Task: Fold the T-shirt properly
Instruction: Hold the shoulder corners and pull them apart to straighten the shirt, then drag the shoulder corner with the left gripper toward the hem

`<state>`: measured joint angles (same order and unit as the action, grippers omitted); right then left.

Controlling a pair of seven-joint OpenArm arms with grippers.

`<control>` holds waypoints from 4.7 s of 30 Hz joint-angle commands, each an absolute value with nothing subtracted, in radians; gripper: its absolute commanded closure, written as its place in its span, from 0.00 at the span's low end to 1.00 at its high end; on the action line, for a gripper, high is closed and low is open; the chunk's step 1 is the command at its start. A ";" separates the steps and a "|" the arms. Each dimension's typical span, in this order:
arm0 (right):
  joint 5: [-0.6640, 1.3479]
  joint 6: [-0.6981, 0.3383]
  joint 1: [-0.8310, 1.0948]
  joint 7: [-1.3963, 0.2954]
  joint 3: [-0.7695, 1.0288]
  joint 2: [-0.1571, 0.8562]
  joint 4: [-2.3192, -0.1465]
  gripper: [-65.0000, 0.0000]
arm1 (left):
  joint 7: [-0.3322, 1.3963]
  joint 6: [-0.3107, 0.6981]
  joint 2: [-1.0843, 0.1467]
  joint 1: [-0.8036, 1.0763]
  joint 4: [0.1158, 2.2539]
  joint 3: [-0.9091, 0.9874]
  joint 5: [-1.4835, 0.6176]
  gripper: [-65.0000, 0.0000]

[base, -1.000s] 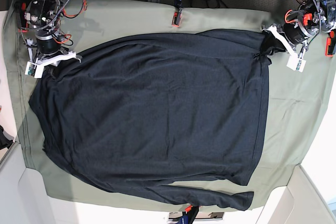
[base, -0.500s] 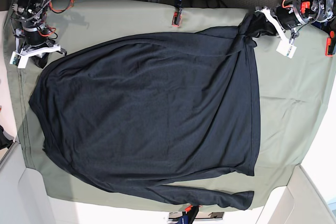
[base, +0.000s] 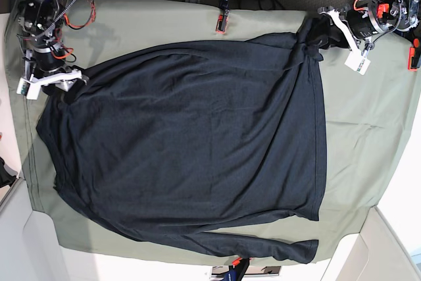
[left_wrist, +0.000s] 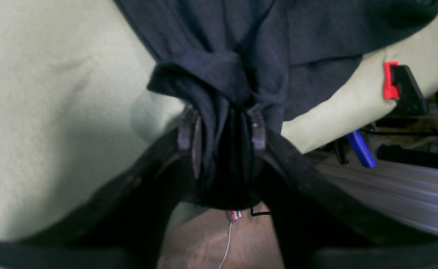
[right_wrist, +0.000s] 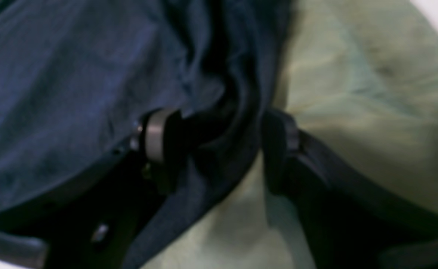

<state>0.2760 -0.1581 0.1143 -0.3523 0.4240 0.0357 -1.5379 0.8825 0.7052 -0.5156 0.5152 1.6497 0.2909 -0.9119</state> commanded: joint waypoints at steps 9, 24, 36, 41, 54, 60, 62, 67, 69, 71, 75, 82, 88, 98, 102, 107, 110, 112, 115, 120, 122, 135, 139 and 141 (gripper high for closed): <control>0.261 -0.161 0.078 -0.338 0.415 0.055 -1.456 0.48 | 0.970 0.698 -0.532 0.521 1.658 0.321 -1.029 0.62; 0.202 -0.216 0.078 -0.347 0.459 0.055 -1.505 1.00 | 1.000 0.698 -0.532 0.523 1.659 0.403 -1.068 0.69; 0.255 -0.244 0.079 -0.479 0.503 0.081 -1.643 1.00 | 1.038 0.698 -0.532 0.554 1.726 0.408 -1.075 1.00; 0.265 -0.244 0.081 -0.506 0.519 0.086 -1.644 1.00 | 1.109 0.698 -0.532 0.554 1.788 0.408 -1.062 1.00; 0.431 -0.356 0.079 -0.561 0.654 0.102 -1.649 1.00 | 1.200 0.698 -0.532 0.565 2.000 0.500 -1.143 1.00; 0.480 -0.356 0.078 -0.574 0.653 0.116 -1.649 0.94 | 1.201 0.698 -0.532 0.565 2.000 0.523 -1.156 1.00; 0.506 -0.356 0.078 -0.583 0.653 0.116 -1.649 0.68 | 1.201 0.698 -0.532 0.566 2.000 0.523 -1.156 1.00; 0.525 -0.444 0.078 -0.593 0.688 0.117 -1.669 0.45 | 1.201 0.698 -0.532 0.566 1.996 0.523 -1.156 1.00; 0.534 -0.445 0.079 -0.607 0.710 0.124 -1.684 0.45 | 1.201 0.698 -0.532 0.566 1.996 0.523 -1.156 1.00; 0.535 -0.442 0.081 -0.609 0.728 0.137 -1.688 0.45 | 1.201 0.698 -0.532 0.566 1.996 0.523 -1.156 1.00; 0.519 -0.442 0.094 -0.609 0.724 0.160 -1.681 0.45 | 1.200 0.698 -0.532 0.566 1.996 0.523 -1.158 1.00; 0.435 -0.431 0.097 -0.517 0.608 0.160 -1.561 0.45 | 1.185 0.698 -0.532 0.566 1.996 0.523 -1.159 1.00; 0.415 -0.422 0.095 -0.505 0.593 0.160 -1.521 0.45 | 1.186 0.698 -0.532 0.566 1.996 0.523 -1.158 1.00; 0.374 -0.389 0.097 -0.505 0.609 0.168 -1.518 0.45 | 1.186 0.698 -0.532 0.566 1.996 0.523 -1.159 1.00; 0.380 -0.389 0.097 -0.505 0.609 0.191 -1.516 0.45 | 1.186 0.698 -0.532 0.566 1.996 0.523 -1.159 1.00; 0.393 -0.389 0.097 -0.504 0.605 0.199 -1.507 0.45 | 1.185 0.698 -0.532 0.566 1.996 0.523 -1.156 1.00; 0.400 -0.390 0.095 -0.482 0.588 0.199 -1.467 0.45 | 1.178 0.698 -0.532 0.566 1.996 0.523 -1.156 1.00; 0.400 -0.405 0.094 -0.462 0.577 0.199 -1.438 0.45 | 1.176 0.698 -0.532 0.566 1.996 0.523 -1.156 1.00; 0.400 -0.427 0.094 -0.459 0.567 0.199 -1.411 0.45 | 1.176 0.698 -0.532 0.566 1.996 0.523 -1.155 1.00; 0.406 -0.427 0.094 -0.459 0.567 0.199 -1.409 0.66 | 1.176 0.698 -0.532 0.566 1.996 0.523 -1.148 1.00; 0.411 -0.426 0.094 -0.459 0.567 0.200 -1.412 0.80 | 1.178 0.698 -0.532 0.566 1.996 0.523 -1.150 1.00; 0.493 -0.427 0.100 -0.571 0.680 0.205 -1.527 1.00 | 1.194 0.698 -0.532 0.566 1.996 0.526 -1.164 1.00; 0.520 -0.427 0.103 -0.585 0.705 0.205 -1.567 1.00 | 1.194 0.698 -0.532 0.565 1.996 0.526 -1.171 1.00; 0.522 -0.427 0.103 -0.584 0.705 0.205 -1.573 1.00 | 1.192 0.698 -0.532 0.565 1.996 0.526 -1.171 1.00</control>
